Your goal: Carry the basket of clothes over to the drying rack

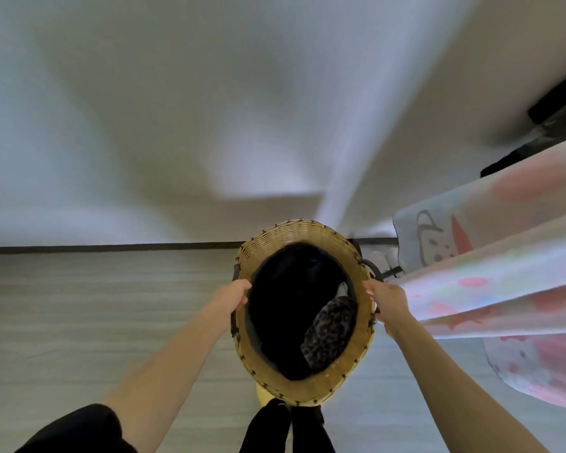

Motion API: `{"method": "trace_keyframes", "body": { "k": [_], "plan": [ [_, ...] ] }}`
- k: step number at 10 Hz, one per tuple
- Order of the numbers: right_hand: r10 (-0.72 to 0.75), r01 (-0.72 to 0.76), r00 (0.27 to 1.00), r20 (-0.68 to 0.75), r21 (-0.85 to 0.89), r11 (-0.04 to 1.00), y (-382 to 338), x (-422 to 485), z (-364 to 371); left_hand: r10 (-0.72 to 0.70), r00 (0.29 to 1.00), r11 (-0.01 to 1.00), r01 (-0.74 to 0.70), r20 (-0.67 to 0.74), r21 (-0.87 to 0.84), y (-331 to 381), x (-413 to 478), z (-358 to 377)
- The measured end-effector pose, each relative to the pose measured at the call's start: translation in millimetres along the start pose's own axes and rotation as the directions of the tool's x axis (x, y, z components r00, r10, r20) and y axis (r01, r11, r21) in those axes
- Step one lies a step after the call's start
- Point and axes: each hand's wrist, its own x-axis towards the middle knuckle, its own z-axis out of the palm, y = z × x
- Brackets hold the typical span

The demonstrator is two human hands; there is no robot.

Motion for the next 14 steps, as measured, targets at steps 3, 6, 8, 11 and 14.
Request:
{"method": "trace_keyframes", "body": {
  "k": [3,6,8,11,14],
  "plan": [
    [-0.021,0.021,0.996,-0.084,-0.006,1.0,12.9,98.0,50.3,0.043,0.999,0.987,-0.047,0.026,0.155,23.1,126.9,21.9],
    [-0.118,0.105,0.975,-0.19,-0.076,0.992,24.1,177.8,64.2,0.228,0.971,0.891,-0.18,-0.068,0.416,15.3,197.7,55.5],
    [-0.18,0.167,0.942,-0.282,-0.07,0.983,10.8,212.8,62.7,0.313,0.915,0.908,-0.209,-0.255,0.364,18.6,211.5,71.5],
    [-0.186,0.17,0.97,-0.157,-0.11,0.979,18.4,214.5,69.6,0.355,0.871,0.866,-0.169,-0.34,0.47,20.6,205.9,65.9],
    [-0.175,0.159,0.984,0.01,-0.469,0.869,-9.3,175.7,71.8,0.475,0.88,0.591,-0.325,0.008,0.738,64.9,156.0,54.0]
  ]
}}
